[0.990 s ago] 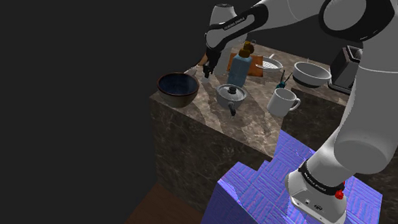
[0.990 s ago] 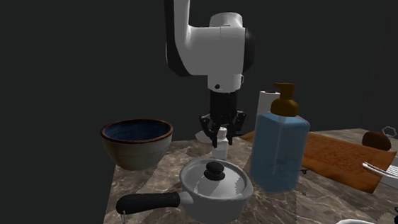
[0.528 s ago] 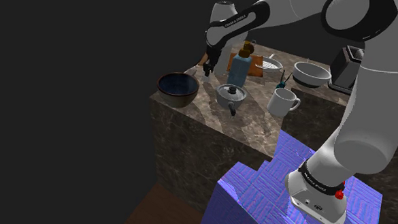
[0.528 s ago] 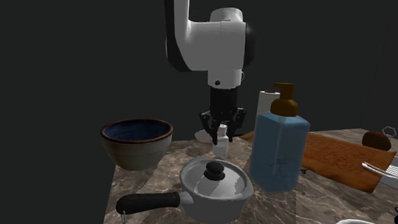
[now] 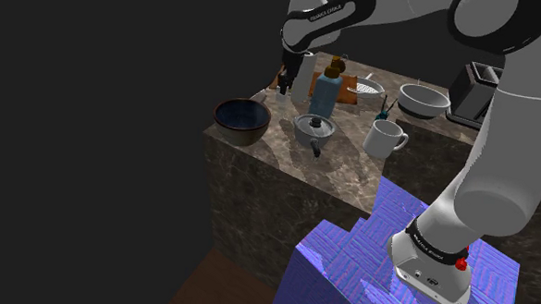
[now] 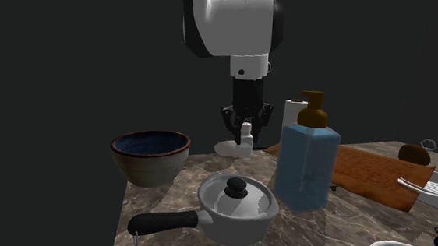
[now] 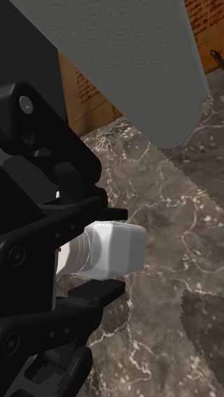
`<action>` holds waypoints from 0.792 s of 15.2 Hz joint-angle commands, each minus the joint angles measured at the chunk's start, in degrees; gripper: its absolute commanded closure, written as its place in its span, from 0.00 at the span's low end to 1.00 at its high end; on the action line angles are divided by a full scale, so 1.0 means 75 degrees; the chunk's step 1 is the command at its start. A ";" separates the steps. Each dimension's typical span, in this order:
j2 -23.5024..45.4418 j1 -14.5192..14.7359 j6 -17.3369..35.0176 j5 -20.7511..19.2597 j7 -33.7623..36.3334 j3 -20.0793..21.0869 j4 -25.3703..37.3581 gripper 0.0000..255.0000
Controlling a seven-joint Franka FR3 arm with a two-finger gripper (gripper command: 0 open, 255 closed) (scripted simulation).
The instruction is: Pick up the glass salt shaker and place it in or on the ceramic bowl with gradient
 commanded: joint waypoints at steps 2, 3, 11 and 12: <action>-0.0143 0.0007 -0.0287 -0.0011 -0.0005 -0.0004 0.0143 1.00; -0.0179 0.0008 -0.0378 -0.0013 -0.0008 -0.0005 0.0198 1.00; -0.0413 0.0016 -0.1122 -0.0024 -0.0035 -0.0011 0.0710 1.00; -0.0436 0.0017 -0.1217 -0.0025 -0.0039 -0.0011 0.0782 1.00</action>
